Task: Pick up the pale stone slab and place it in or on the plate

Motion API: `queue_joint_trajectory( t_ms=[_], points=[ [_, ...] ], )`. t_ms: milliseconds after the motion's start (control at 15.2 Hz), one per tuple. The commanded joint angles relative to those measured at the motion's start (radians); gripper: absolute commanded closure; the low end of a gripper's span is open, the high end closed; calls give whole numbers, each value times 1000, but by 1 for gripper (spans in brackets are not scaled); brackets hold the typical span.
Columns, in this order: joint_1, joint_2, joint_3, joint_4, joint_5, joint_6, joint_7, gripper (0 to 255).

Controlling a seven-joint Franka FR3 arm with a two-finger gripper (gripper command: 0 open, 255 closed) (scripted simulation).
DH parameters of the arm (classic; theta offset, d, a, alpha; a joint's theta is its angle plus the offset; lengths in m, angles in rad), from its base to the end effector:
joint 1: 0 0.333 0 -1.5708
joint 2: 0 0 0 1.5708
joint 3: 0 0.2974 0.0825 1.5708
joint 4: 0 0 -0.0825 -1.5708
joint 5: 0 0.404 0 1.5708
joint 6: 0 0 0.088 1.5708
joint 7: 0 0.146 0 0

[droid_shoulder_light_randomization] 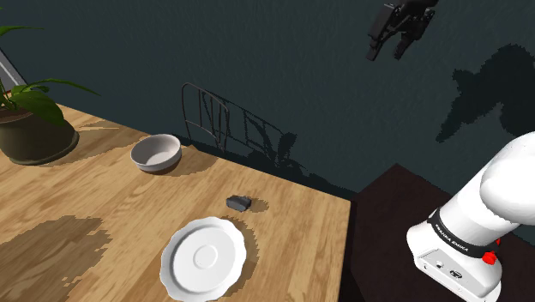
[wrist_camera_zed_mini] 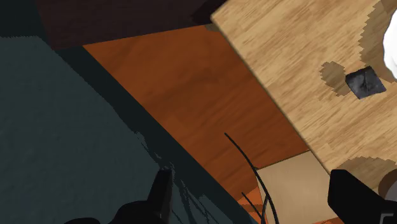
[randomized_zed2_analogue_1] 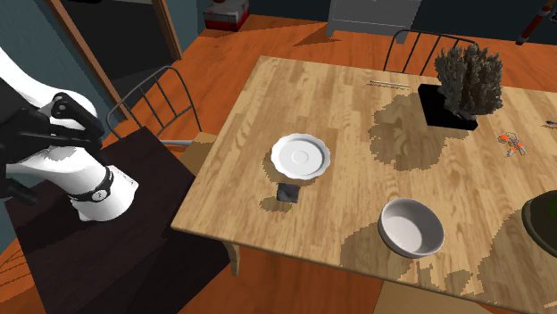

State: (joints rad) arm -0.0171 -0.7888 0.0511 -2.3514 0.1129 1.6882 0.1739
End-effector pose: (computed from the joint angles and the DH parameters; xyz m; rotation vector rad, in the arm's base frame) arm 0.3557 0.0299 0.5530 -3.0385 0.2419 -0.1785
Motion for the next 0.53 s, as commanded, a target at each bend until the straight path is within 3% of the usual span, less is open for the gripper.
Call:
queue_joint_trajectory(
  t_ms=[0,462],
  points=[
    [0,0,0,0,0,0,0,0],
    [64,150,54,-61,62,176,-31,0]
  ],
)
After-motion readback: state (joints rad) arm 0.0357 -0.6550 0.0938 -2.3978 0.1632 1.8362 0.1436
